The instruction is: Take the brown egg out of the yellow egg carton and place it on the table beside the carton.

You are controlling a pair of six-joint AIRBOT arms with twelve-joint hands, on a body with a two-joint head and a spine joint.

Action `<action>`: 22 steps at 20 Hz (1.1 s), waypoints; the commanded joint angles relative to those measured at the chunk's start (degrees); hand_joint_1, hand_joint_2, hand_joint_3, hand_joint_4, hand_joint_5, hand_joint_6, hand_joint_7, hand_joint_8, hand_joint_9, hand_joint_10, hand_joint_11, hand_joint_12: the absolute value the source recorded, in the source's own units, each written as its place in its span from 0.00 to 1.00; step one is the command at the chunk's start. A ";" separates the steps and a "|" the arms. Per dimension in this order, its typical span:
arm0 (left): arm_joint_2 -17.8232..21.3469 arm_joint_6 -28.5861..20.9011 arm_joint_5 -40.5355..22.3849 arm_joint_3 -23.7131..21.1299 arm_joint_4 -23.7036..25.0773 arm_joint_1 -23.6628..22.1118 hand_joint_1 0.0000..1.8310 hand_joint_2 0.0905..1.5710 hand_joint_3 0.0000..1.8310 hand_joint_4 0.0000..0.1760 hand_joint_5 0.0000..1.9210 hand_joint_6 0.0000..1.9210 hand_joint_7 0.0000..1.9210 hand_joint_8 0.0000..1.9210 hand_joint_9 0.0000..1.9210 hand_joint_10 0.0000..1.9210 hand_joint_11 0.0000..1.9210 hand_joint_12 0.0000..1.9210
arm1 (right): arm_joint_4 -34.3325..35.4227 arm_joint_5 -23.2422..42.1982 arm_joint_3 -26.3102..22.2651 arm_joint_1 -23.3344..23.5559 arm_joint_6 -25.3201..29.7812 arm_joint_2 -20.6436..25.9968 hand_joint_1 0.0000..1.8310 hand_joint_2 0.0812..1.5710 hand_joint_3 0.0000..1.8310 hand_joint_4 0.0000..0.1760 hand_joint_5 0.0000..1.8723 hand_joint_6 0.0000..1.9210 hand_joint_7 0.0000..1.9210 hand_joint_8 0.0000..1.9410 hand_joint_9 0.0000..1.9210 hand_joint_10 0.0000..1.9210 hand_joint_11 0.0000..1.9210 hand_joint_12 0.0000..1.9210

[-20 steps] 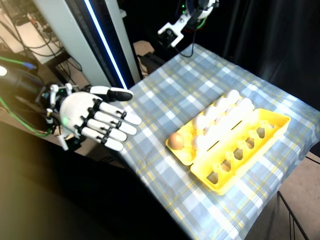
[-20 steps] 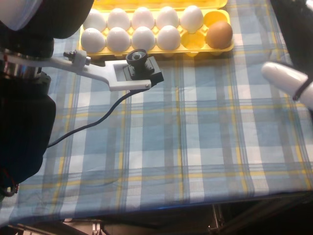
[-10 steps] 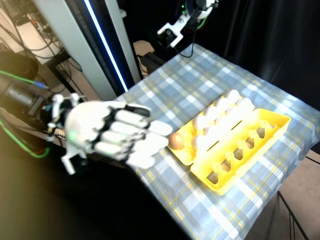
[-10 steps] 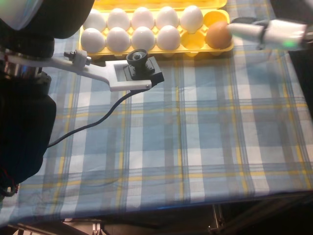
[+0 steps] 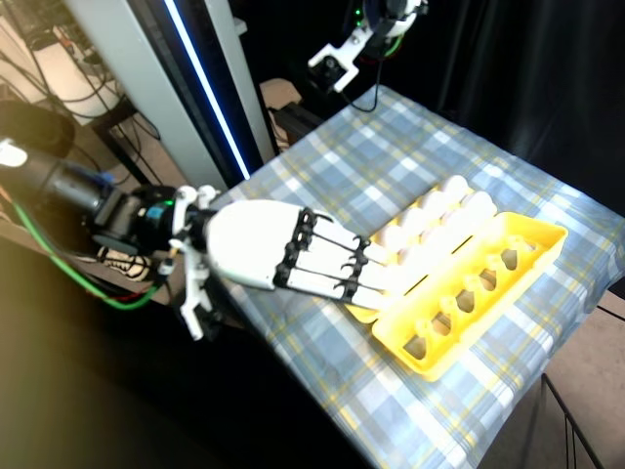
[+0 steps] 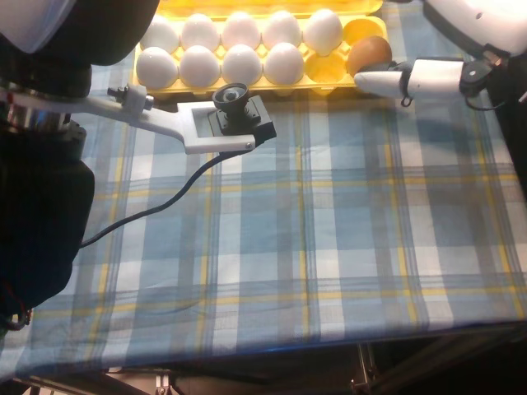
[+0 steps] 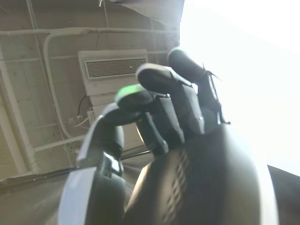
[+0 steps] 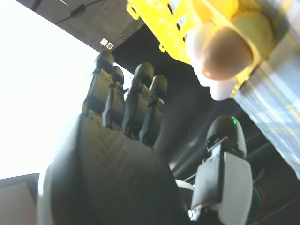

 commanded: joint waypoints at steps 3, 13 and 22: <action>-0.66 -0.62 -4.69 -0.46 1.91 -1.35 0.33 0.90 0.00 0.00 0.48 0.95 0.46 0.96 0.32 0.93 0.16 0.86 | 0.15 4.30 1.73 1.21 0.29 -1.22 0.33 0.63 0.00 0.12 0.37 0.01 0.24 0.00 0.13 0.00 0.13 0.04; -0.65 -0.62 -4.69 -0.43 1.92 -1.34 0.31 0.89 0.00 0.00 0.46 0.91 0.45 0.96 0.31 0.88 0.15 0.82 | 0.90 1.33 4.45 1.19 1.83 -2.73 0.39 0.68 0.00 0.22 0.44 0.00 0.29 0.00 0.16 0.00 0.16 0.04; -0.65 -0.62 -4.69 -0.44 1.92 -1.33 0.34 0.87 0.00 0.00 0.45 0.91 0.45 0.93 0.31 0.86 0.14 0.82 | 1.07 4.07 2.77 1.20 1.83 -1.80 0.54 0.72 0.00 0.88 0.47 0.59 0.31 0.01 0.24 0.00 0.24 0.06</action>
